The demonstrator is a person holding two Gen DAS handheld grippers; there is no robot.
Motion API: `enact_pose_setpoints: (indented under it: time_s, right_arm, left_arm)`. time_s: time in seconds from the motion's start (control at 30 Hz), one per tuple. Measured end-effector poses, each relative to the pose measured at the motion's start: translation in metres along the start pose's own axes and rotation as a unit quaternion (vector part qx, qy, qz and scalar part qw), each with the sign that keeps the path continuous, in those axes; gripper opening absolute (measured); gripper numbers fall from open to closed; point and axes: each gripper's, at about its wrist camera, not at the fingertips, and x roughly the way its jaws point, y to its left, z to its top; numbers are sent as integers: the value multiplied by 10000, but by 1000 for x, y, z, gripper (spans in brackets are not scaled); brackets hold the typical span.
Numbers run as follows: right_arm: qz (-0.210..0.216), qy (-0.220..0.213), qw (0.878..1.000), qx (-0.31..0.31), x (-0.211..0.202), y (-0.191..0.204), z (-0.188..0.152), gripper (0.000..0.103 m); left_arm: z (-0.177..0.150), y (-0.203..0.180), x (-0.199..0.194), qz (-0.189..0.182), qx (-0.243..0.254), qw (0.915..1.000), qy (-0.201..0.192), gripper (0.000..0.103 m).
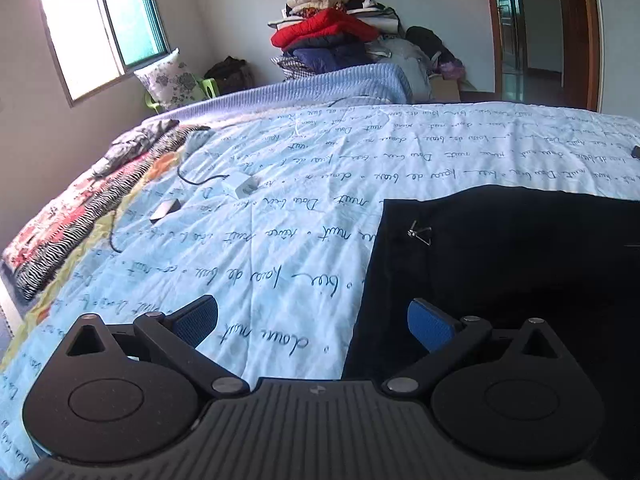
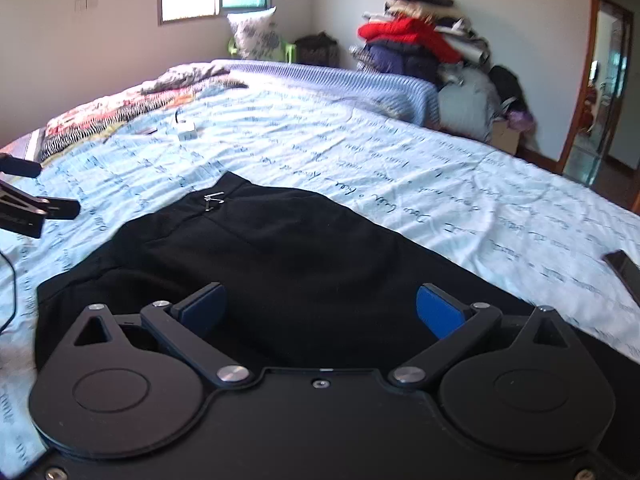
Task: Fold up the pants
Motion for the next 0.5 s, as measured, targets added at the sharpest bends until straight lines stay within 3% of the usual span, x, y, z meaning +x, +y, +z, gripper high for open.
enact_pose_setpoints:
  time_s: [0.2, 0.43, 0.47, 0.5]
  right_arm:
    - [506, 291, 9969, -519, 82, -18, 51, 102]
    - [1317, 882, 9874, -25, 153, -52, 79, 98]
    - [1429, 979, 9849, -15, 160, -52, 79, 94]
    - [1511, 1056, 9829, -49, 164, -50, 78, 73]
  left_arm:
    - [14, -1, 45, -602, -378, 9966, 419, 103]
    - [48, -13, 80, -1037, -622, 9899, 746, 103]
    - [55, -17, 87, -1089, -634, 9888, 802, 103]
    - [62, -21, 94, -1135, -645, 9875, 880, 102]
